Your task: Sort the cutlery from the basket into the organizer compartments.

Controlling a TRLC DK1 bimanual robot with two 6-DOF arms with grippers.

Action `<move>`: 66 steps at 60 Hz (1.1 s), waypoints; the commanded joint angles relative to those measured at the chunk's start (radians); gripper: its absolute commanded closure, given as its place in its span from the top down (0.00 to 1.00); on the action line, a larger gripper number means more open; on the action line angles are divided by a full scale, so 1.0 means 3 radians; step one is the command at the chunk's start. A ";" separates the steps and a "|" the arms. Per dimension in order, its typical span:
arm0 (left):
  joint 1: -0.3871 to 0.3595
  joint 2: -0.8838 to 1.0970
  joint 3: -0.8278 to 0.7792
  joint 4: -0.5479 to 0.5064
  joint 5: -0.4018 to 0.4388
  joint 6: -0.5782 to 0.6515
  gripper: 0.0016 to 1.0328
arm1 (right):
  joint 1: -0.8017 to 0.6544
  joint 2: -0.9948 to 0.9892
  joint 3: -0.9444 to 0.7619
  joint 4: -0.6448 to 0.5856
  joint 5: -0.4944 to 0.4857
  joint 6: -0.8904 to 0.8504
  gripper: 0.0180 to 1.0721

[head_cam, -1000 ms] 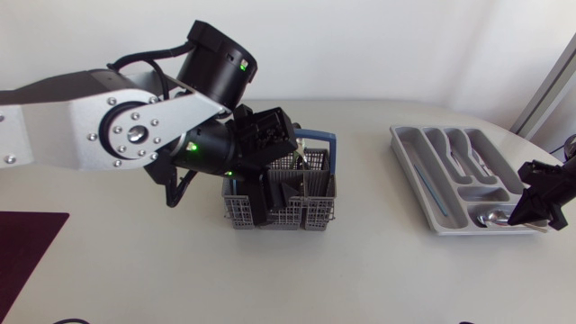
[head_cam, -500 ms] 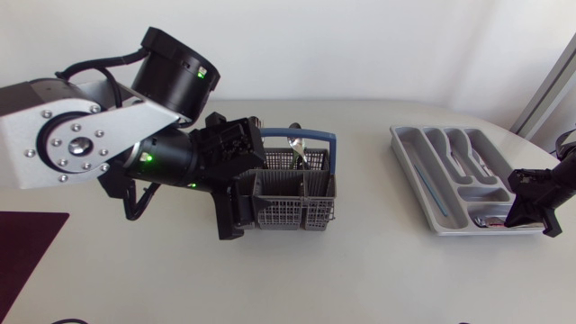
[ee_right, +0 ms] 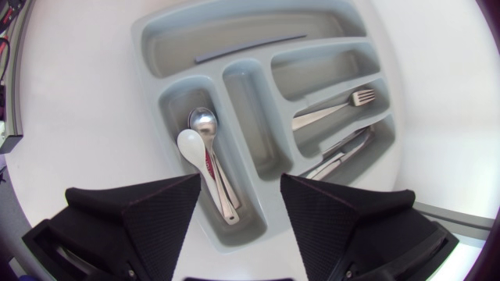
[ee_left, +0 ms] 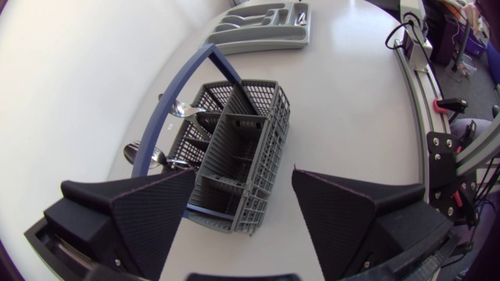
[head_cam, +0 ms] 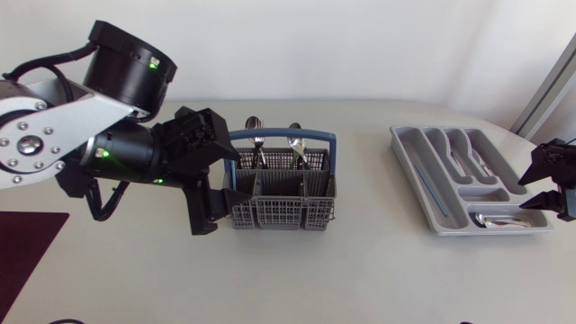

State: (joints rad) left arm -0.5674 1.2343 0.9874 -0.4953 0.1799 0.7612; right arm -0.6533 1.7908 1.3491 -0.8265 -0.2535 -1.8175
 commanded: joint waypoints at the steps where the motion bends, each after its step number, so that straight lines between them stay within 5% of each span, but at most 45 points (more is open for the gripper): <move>1: 0.0117 -0.0090 -0.0101 -0.0041 0.0060 0.0060 0.83 | -0.0026 -0.0289 -0.0197 -0.0042 -0.0132 0.0004 0.88; 18: 0.0496 -0.0182 -0.0178 -0.0006 0.0142 -0.0068 0.83 | 0.0229 -0.1148 -0.0713 -0.0093 -0.0699 0.0454 0.88; 38: 0.0818 -0.0197 -0.0541 0.0363 0.0167 -0.0303 0.82 | 0.1191 -0.2252 -0.1567 0.0311 -0.0899 0.1538 0.88; 49: 0.0915 -0.0085 -0.0781 0.0761 0.0254 -0.0385 0.82 | 0.2126 -0.2876 -0.2114 0.1108 -0.0479 0.2438 0.88; 66: 0.1109 0.0447 -0.0648 0.1160 0.0346 -0.0446 0.82 | 0.3006 -0.2687 -0.2216 0.1420 -0.0081 0.3292 0.96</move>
State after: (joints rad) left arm -0.2527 1.3113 0.7765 -0.1677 0.2661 0.6498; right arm 0.2127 0.9470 0.7048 -0.4252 -0.2958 -0.9314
